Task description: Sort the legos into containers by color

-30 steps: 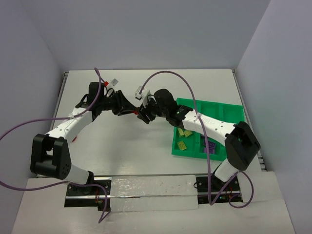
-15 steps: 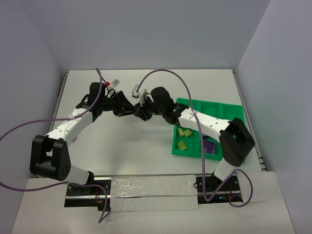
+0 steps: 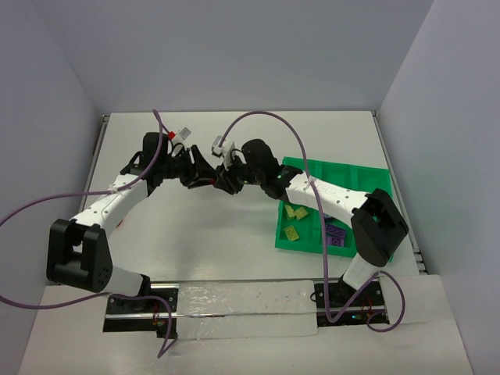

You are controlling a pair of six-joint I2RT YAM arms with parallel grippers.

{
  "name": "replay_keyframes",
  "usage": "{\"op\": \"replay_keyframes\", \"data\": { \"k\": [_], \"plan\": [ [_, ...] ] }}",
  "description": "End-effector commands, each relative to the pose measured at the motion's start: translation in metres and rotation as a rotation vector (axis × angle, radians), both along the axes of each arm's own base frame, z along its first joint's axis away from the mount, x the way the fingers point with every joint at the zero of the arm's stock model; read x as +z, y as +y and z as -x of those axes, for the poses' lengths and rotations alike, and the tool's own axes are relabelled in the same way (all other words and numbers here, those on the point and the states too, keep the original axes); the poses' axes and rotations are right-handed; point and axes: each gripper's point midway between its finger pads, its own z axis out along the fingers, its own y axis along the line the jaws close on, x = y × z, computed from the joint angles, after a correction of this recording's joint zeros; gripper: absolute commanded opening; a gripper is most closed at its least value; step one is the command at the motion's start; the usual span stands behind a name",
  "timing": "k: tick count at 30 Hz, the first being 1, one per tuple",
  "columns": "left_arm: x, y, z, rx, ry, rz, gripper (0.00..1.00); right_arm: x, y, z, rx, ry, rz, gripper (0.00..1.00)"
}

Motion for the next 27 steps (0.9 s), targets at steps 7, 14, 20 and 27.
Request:
{"op": "replay_keyframes", "data": {
  "k": [7, 14, 20, 27],
  "plan": [
    [0.057, -0.011, -0.009, -0.029, -0.163, 0.080, 0.99, 0.017, 0.003, 0.001, -0.011, -0.012, -0.056, 0.00],
    [0.051, 0.030, -0.038, 0.138, -0.157, -0.097, 0.99, 0.011, -0.056, -0.029, -0.274, 0.058, -0.083, 0.00],
    [0.047, 0.075, -0.054, 0.250, -0.146, -0.145, 0.99, 0.016, -0.155, -0.051, -0.603, 0.133, -0.202, 0.00],
    [0.042, 0.083, -0.060, 0.278, -0.109, -0.123, 0.99, 0.016, -0.297, -0.053, -1.159, 0.097, -0.259, 0.00]
  ]
}}
